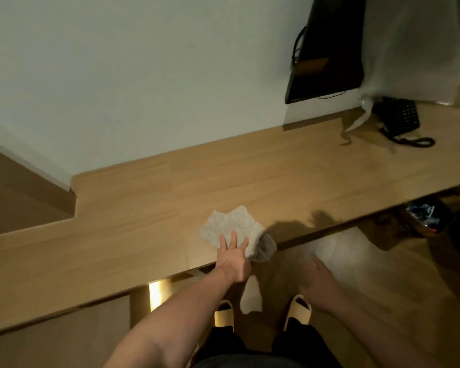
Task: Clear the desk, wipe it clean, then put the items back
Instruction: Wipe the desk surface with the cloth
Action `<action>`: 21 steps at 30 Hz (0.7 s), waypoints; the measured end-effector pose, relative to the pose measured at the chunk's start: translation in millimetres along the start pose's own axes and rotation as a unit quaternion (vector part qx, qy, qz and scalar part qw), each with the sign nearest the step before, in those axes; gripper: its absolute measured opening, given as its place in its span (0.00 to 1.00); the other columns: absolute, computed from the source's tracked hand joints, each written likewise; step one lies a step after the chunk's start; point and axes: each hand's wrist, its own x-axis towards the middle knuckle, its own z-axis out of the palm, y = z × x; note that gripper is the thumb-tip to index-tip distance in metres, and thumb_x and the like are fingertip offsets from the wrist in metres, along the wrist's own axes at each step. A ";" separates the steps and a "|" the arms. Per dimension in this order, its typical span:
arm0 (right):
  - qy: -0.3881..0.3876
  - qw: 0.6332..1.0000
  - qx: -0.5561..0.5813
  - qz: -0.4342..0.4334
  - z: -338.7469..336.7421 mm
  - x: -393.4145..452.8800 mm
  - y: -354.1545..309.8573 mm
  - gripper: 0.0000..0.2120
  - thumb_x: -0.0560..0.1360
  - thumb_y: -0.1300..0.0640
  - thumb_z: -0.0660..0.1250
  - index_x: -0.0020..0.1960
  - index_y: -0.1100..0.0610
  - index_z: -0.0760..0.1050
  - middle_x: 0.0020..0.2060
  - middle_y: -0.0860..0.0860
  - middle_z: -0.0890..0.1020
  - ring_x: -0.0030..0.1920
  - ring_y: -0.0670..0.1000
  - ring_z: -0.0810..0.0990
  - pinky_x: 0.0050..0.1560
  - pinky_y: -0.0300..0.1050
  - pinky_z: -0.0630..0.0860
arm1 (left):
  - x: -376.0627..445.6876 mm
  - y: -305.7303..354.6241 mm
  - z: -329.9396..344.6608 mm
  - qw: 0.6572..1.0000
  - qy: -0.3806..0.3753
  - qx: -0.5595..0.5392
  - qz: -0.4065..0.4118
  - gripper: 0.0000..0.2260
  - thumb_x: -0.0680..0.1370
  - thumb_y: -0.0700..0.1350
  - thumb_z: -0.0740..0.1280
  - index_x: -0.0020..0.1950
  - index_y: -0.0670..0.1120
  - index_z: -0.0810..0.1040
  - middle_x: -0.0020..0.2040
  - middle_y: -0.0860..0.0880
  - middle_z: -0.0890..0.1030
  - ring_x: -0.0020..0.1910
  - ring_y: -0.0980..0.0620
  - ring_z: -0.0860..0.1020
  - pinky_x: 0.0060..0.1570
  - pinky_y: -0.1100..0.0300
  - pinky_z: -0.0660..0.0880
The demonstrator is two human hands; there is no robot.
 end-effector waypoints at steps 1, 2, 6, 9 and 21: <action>0.008 1.000 -0.002 -0.001 -7.2 -3.3 3.3 0.40 0.70 0.39 0.59 0.82 0.36 0.52 0.83 0.49 0.54 0.82 0.54 0.55 0.79 0.48 0.58 | 11.6 -0.1 5.2 1.000 -0.007 0.010 -0.010 0.35 0.81 0.58 0.56 0.84 0.55 0.42 0.85 0.44 0.43 0.80 0.34 0.34 0.79 0.36 0.43; 0.013 1.000 0.000 0.002 -8.0 3.0 15.6 0.39 0.72 0.40 0.59 0.81 0.36 0.53 0.83 0.51 0.55 0.81 0.55 0.55 0.79 0.48 0.57 | 16.8 3.8 4.7 1.000 -0.009 0.006 -0.019 0.34 0.81 0.59 0.54 0.84 0.55 0.42 0.85 0.43 0.42 0.80 0.35 0.34 0.79 0.36 0.43; 0.042 0.999 0.023 -0.005 -39.6 1.5 34.2 0.34 0.77 0.46 0.62 0.82 0.47 0.59 0.82 0.50 0.58 0.81 0.54 0.54 0.78 0.47 0.56 | 17.2 41.5 -14.6 0.999 -0.002 0.046 -0.015 0.32 0.85 0.57 0.54 0.84 0.56 0.40 0.83 0.45 0.35 0.79 0.33 0.32 0.80 0.39 0.43; 0.058 0.998 0.005 -0.030 -73.7 -9.1 52.4 0.29 0.81 0.41 0.54 0.81 0.47 0.58 0.81 0.44 0.55 0.81 0.50 0.52 0.79 0.44 0.52 | 31.1 68.0 -18.4 0.998 0.011 0.042 -0.034 0.34 0.84 0.54 0.56 0.84 0.55 0.39 0.82 0.43 0.34 0.79 0.32 0.32 0.80 0.39 0.43; 0.086 0.995 0.045 -0.031 -202.9 -14.9 226.7 0.40 0.78 0.52 0.72 0.83 0.47 0.55 0.83 0.50 0.46 0.80 0.52 0.59 0.69 0.37 0.66 | 51.0 253.9 -41.8 0.996 -0.035 0.071 -0.038 0.25 0.88 0.52 0.52 0.85 0.51 0.51 0.84 0.46 0.44 0.82 0.36 0.39 0.80 0.41 0.41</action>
